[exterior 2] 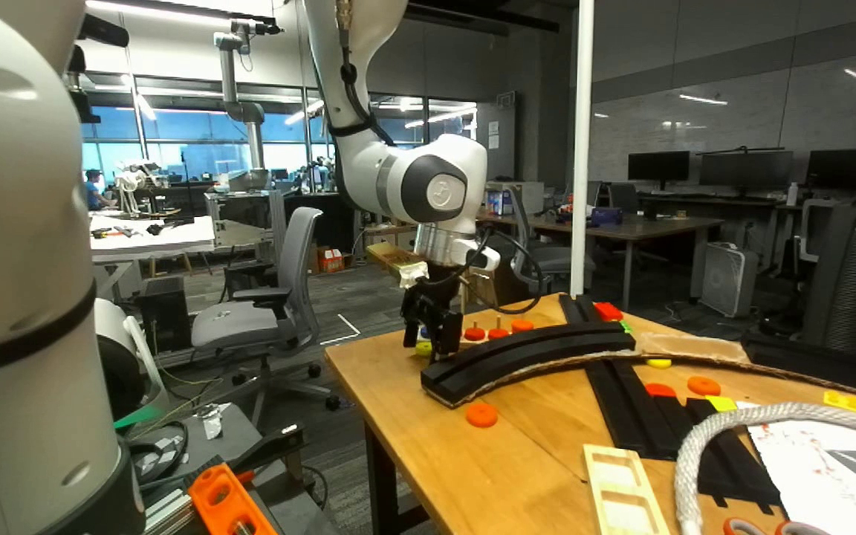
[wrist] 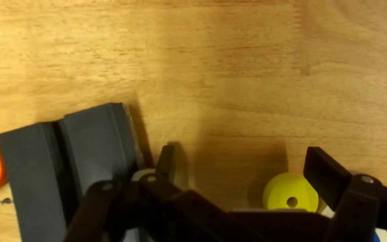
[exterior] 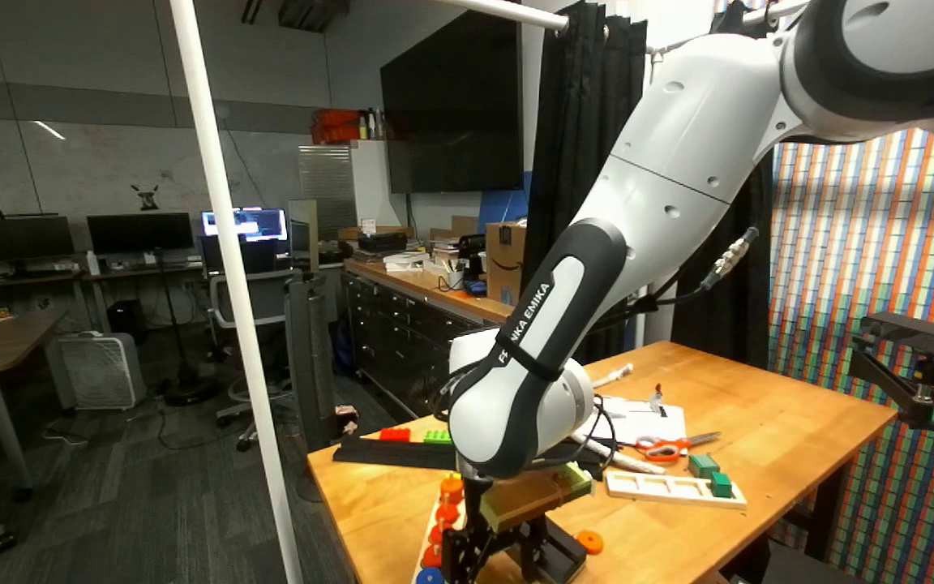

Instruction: Take the orange coin from the table and put it on the rack, then take a different orange coin from the rack and put it on the table, and put a yellow one on top of the orange one on the rack

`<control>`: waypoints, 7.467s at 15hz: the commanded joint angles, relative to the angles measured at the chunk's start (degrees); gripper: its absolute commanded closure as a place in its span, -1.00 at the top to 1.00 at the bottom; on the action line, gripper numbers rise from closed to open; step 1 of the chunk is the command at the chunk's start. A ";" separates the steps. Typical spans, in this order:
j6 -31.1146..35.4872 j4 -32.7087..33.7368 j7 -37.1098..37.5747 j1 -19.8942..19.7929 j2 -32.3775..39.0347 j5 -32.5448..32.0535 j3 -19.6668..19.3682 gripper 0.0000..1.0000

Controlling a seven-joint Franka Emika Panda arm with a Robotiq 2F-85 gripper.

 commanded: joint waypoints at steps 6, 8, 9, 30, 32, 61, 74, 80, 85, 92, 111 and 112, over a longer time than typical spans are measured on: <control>-2.56 3.92 -9.19 -0.46 1.37 -9.96 -0.04 1.00; -1.85 4.22 -10.30 -0.32 1.39 -10.80 0.26 1.00; -0.87 4.24 -11.31 -0.54 1.48 -10.35 0.79 1.00; 4.71 5.91 -35.15 -4.89 5.12 -9.64 6.08 1.00; 5.23 5.87 -35.75 -5.11 5.10 -9.60 6.47 1.00; 3.76 4.78 -27.61 -5.29 0.01 -8.59 6.78 -0.55; 1.02 12.38 -20.97 -3.68 1.06 -13.86 1.55 -0.55; -1.10 16.82 -20.28 -3.69 3.91 -14.02 0.47 -0.55; -2.84 20.61 -20.90 -4.26 6.63 -13.36 0.04 -0.55; -4.59 23.73 -21.01 -4.20 8.89 -13.23 -0.29 -0.55; -5.03 22.63 -20.86 -4.89 8.46 -12.04 -0.04 -0.56; -4.94 22.51 -20.65 -4.90 8.41 -12.06 -0.10 -0.56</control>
